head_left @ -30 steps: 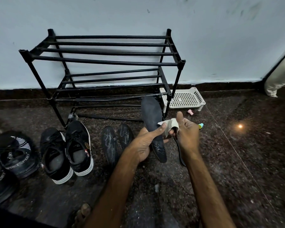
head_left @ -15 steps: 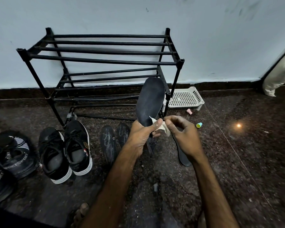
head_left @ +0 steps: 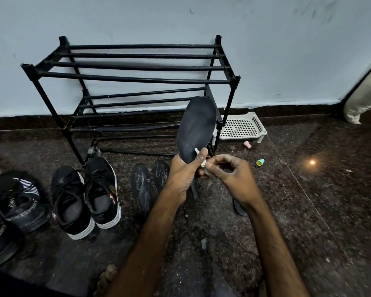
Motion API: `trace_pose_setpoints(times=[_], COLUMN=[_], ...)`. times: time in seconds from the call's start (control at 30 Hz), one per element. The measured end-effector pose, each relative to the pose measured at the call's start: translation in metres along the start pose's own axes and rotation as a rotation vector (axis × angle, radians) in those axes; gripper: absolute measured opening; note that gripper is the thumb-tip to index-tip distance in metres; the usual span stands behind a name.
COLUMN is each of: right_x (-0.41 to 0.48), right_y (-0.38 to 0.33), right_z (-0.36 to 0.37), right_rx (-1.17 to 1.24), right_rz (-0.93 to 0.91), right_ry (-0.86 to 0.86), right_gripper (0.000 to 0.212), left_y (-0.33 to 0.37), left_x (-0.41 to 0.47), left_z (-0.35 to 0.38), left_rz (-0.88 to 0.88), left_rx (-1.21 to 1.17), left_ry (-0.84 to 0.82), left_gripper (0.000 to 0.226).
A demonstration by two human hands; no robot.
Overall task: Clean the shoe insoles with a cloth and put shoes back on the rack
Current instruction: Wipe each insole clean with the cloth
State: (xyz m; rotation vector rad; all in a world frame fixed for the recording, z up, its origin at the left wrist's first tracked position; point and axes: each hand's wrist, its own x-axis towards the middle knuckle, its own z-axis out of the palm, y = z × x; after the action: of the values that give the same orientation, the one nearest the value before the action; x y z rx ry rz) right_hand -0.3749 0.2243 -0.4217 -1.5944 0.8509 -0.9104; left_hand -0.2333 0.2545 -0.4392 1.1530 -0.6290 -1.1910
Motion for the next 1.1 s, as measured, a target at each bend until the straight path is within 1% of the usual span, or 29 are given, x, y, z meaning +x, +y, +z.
trace_pose_setpoints(times=[0.1,0.2,0.33,0.43,0.53,0.63,0.73,0.8,0.87,1.0,1.1], right_x=[0.002,0.002,0.002,0.003,0.005,0.007,0.008,0.008,0.008,0.009,0.008], right_y=[0.006,0.010,0.009,0.008,0.008,0.010,0.016,0.019,0.020,0.018,0.016], right_z=[-0.006,-0.009,-0.005,-0.002,-0.002,-0.003,-0.003,-0.001,0.001,0.003,0.002], right_rx=[-0.051,-0.082,-0.092,-0.189,-0.276,-0.237,-0.195,-0.131,-0.117,-0.196,-0.323], right_rz=[-0.022,-0.002,0.030,0.031,0.012,0.051,0.088,0.115,0.137,0.131,0.136], right_ry=[0.025,0.026,-0.006,-0.019,0.029,0.068,0.167,0.207,0.217,0.231,0.287], right_gripper=[0.008,0.006,0.007,0.008,0.007,0.008,0.011,0.013,0.016,0.017,0.020], left_y=[0.000,0.000,-0.002,-0.004,-0.006,-0.006,-0.005,-0.004,-0.002,-0.001,0.000], left_x=[0.001,0.004,0.008,0.009,0.009,0.007,0.006,0.006,0.004,0.000,0.001], left_z=[-0.001,-0.005,-0.007,-0.004,-0.002,-0.001,-0.001,-0.001,0.000,0.001,-0.001], left_rz=[-0.001,0.027,0.007,0.027,0.030,0.037,0.032,0.031,0.035,0.056,0.073], left_rx=[-0.057,-0.034,-0.019,-0.023,-0.034,-0.034,-0.043,-0.016,0.023,0.096,0.146], left_ry=[0.035,0.042,0.027,0.062,0.087,0.097,0.081,0.066,0.042,0.045,0.044], left_gripper=[0.023,0.027,0.028,0.032,0.034,0.034,0.038,0.037,0.037,0.038,0.037])
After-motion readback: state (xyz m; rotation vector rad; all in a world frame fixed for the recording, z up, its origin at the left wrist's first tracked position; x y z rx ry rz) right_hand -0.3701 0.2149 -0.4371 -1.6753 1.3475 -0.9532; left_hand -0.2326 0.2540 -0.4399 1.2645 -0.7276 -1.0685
